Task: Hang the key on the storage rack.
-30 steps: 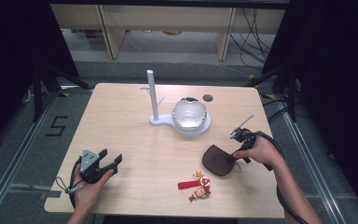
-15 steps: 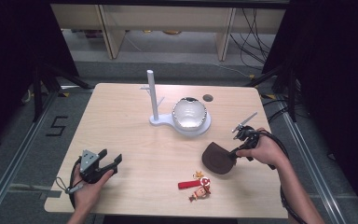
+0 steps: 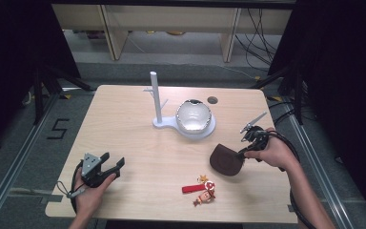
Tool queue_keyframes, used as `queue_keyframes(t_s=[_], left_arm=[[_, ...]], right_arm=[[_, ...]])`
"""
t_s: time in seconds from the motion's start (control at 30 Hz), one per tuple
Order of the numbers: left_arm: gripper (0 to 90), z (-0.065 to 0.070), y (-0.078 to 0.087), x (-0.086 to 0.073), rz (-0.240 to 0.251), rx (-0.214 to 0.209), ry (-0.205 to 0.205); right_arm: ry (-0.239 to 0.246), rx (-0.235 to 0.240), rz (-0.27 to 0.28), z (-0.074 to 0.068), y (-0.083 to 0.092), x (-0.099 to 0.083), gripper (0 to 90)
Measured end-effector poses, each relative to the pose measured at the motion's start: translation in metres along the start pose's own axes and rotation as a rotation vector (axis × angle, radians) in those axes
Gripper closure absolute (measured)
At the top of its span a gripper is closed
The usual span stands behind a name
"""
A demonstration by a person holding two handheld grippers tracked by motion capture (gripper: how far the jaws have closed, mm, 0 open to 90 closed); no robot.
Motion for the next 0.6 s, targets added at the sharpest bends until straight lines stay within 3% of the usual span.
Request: queue_keyframes(t_s=[0.13, 0.17, 0.2, 0.23, 0.27, 0.4, 0.47, 0.53, 0.6], left_arm=[[31.6, 0.000, 0.000, 0.000, 0.002, -0.002, -0.003], [31.6, 0.000, 0.000, 0.000, 0.002, -0.003, -0.003], [31.6, 0.001, -0.002, 0.001, 0.016, -0.018, -0.006], [31.6, 0.001, -0.002, 0.001, 0.016, -0.017, -0.005], [31.6, 0.001, -0.002, 0.001, 0.016, -0.017, -0.005], [31.6, 0.001, -0.001, 0.001, 0.016, -0.018, -0.006], [31.6, 0.001, -0.001, 0.001, 0.014, -0.017, -0.007], [31.6, 0.001, -0.001, 0.001, 0.014, -0.018, -0.008], [31.6, 0.001, -0.001, 0.001, 0.014, -0.017, -0.008]], right_arm=[[0.010, -0.030, 0.030, 0.002, 0.006, 0.005, 77.7], [-0.007, -0.039, 0.029, 0.001, 0.007, 0.006, 77.8], [0.020, -0.046, 0.044, 0.003, 0.008, 0.008, 77.8], [-0.007, -0.064, 0.045, 0.003, 0.011, 0.009, 77.7], [0.022, -0.059, 0.060, 0.003, 0.011, 0.011, 77.8], [-0.002, -0.111, 0.086, 0.005, 0.016, 0.016, 77.7], [0.016, -0.126, 0.107, 0.006, 0.018, 0.019, 77.8], [-0.031, -0.161, 0.109, 0.005, 0.019, 0.021, 77.8], [-0.016, -0.168, 0.118, 0.004, 0.022, 0.022, 77.8]])
Point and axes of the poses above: each handheld gripper's, and its own axes: y roughly backward along the jaws, x roughly out of its top, z roughly to its right, the point moved 9 cm from there along -y, roughly forward along the jaws, and after that the axes turned 5 degrees about y, right-handed, at the moved point
